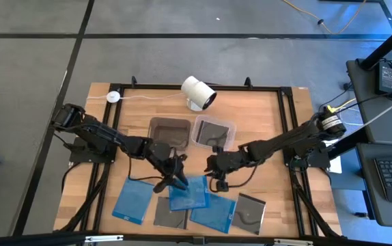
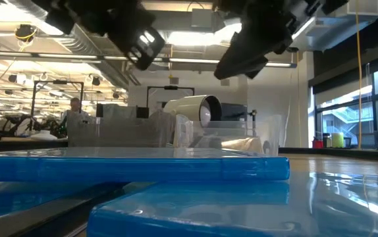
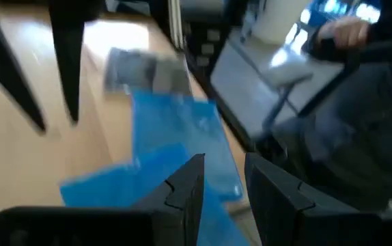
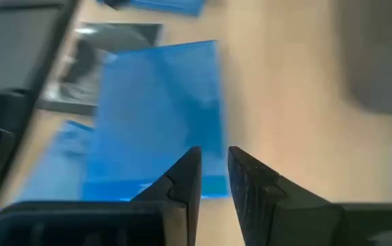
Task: Pick & place jewel cases by type
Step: Put the middle blue cd case into the black bin
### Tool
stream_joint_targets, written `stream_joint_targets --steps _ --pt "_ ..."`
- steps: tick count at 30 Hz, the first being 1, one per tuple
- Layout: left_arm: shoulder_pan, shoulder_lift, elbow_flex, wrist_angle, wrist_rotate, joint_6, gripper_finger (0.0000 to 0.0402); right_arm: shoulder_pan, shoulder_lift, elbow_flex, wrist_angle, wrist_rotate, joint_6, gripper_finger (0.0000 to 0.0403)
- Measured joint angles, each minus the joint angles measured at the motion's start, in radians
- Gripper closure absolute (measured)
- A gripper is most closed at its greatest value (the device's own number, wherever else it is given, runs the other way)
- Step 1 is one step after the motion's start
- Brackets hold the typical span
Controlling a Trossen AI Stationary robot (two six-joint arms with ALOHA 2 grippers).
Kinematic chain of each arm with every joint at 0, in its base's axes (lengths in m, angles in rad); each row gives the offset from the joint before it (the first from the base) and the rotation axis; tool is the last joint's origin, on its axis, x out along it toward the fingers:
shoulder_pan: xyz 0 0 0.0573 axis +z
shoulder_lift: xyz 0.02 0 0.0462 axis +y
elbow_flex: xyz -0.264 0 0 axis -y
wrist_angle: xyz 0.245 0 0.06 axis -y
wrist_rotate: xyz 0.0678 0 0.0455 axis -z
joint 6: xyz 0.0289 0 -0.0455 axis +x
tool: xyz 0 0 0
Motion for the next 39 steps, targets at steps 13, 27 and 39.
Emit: stream_joint_targets --steps 13,27,39 --pt "-0.048 0.000 0.000 -0.046 -0.007 0.341 0.0298 0.050 0.013 -0.154 0.203 0.056 0.529 0.0324" --pt "-0.062 0.000 0.000 -0.197 -0.229 0.428 0.0297 0.063 0.039 -0.349 0.523 0.110 0.679 0.0322" --pt "-0.067 0.000 0.000 -0.227 -0.257 0.399 0.0297 0.063 0.039 -0.347 0.461 0.107 0.777 0.0168"
